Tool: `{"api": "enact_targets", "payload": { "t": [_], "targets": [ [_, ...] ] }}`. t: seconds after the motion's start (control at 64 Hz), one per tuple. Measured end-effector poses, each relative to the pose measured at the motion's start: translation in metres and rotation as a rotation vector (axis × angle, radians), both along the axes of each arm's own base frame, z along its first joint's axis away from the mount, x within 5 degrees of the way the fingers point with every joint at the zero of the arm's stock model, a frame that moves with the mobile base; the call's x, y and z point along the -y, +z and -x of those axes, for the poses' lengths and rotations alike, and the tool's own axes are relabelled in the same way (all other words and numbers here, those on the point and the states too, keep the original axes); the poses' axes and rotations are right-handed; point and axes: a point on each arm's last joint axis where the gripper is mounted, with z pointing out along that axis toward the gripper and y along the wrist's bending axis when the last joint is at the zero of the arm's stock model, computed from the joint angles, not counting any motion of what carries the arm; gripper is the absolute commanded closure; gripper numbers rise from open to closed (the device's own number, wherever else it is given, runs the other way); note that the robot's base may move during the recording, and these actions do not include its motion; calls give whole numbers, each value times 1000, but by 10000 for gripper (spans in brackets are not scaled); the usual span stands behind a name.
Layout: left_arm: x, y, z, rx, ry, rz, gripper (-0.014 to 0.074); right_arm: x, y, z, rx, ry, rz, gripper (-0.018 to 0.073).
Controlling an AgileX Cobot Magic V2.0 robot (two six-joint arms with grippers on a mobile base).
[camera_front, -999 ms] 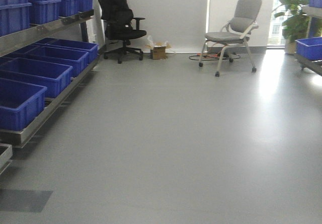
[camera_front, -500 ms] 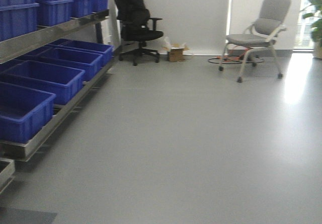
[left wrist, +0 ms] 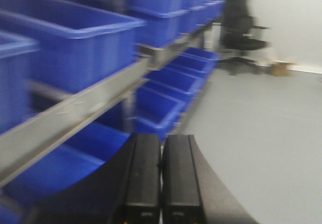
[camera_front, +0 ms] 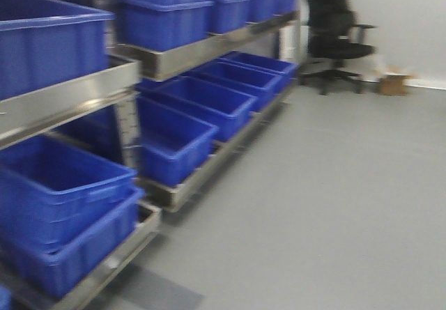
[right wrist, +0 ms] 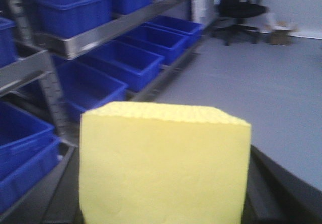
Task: Place yellow foam block on left shelf second layer
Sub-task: 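Turn and approach the blue bin rack, stopping in front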
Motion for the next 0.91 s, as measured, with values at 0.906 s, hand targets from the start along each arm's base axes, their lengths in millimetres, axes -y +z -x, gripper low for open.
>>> {"api": "enact_targets", "payload": {
  "t": [0.906],
  "targets": [
    [0,0,0,0,0,0,460,0,0,0,0,0,0,204]
  ]
}}
